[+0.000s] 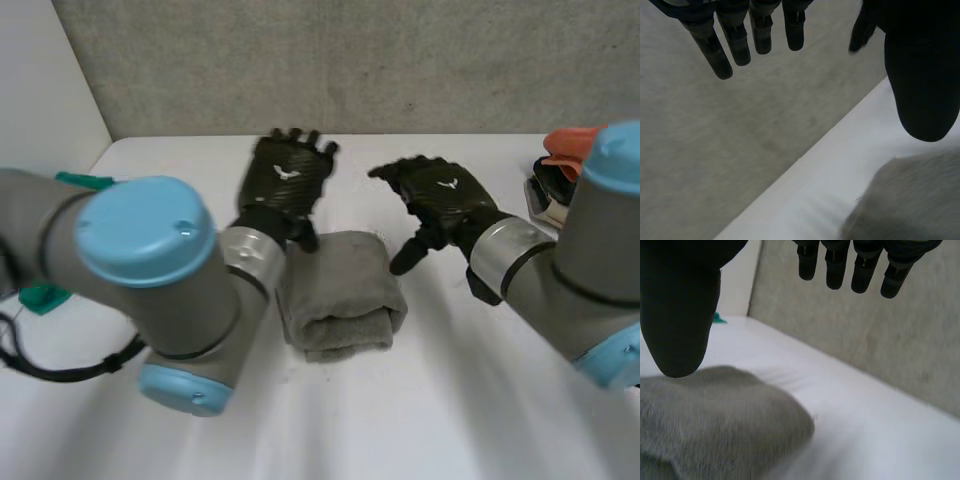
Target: Fold the laundry.
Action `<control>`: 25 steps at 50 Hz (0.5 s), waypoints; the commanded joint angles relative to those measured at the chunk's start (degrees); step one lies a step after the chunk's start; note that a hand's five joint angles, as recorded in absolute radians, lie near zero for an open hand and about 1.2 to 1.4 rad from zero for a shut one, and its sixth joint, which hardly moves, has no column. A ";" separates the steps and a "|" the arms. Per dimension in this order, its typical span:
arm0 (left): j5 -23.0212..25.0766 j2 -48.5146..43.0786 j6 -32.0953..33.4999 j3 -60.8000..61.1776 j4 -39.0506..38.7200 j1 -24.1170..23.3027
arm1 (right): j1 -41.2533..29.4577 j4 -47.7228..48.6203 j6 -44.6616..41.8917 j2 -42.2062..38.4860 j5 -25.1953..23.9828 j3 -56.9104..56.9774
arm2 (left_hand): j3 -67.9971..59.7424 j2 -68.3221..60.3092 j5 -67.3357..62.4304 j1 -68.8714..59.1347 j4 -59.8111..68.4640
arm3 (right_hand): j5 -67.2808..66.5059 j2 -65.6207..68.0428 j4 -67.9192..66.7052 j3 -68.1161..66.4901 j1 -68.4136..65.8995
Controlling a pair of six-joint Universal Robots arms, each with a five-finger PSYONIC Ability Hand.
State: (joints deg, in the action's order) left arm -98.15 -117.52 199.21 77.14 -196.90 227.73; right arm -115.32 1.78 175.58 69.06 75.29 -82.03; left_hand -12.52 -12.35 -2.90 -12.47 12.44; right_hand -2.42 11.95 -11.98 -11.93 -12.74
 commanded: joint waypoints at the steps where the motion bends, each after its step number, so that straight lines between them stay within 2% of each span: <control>1: 1.30 -10.69 -4.52 -8.31 10.37 -2.11 | 0.45 -9.94 -1.38 -11.73 0.21 11.17 | 0.96 0.79 1.34 0.91 -0.88 | 2.42 -1.95 1.98 1.93 2.74; 4: 0.86 -12.82 -4.88 -9.02 14.51 -1.94 | 0.71 -12.50 -1.29 -14.20 -0.23 13.99 | 0.45 0.29 0.83 0.40 -0.37 | 2.42 -1.95 1.98 1.93 2.74; 10: -4.67 -15.11 -4.18 -8.58 21.03 -1.41 | 0.54 -15.93 -2.08 -22.20 -2.42 20.24 | 0.45 0.28 0.83 0.40 -0.37 | 2.42 -1.95 1.98 1.93 2.74; 13: -7.14 -15.28 -3.21 -7.88 21.91 -1.32 | 0.36 -17.34 -4.45 -24.93 -2.16 22.00 | 0.45 0.29 0.83 0.40 -0.37 | 2.42 -1.95 1.98 1.93 2.74; 20: -7.85 -15.28 3.28 -7.53 21.74 -1.06 | -0.61 -17.51 -11.47 -27.22 0.64 24.37 | 1.29 1.13 1.67 1.24 -1.21 | 2.42 -1.95 1.98 1.93 2.74; 25: -7.41 -14.41 4.08 -7.70 20.77 -0.89 | -0.87 -17.78 -14.65 -25.73 2.32 24.11 | 1.46 1.30 1.84 1.41 -1.38 | 2.42 -1.95 1.98 1.93 2.74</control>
State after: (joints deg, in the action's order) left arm -106.05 -132.76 201.39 69.66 -174.84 226.67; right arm -115.89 -15.88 164.87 42.00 75.46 -57.89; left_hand -12.52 -12.35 -2.61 -9.99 12.44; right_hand -2.41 11.95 -11.98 -11.93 -12.12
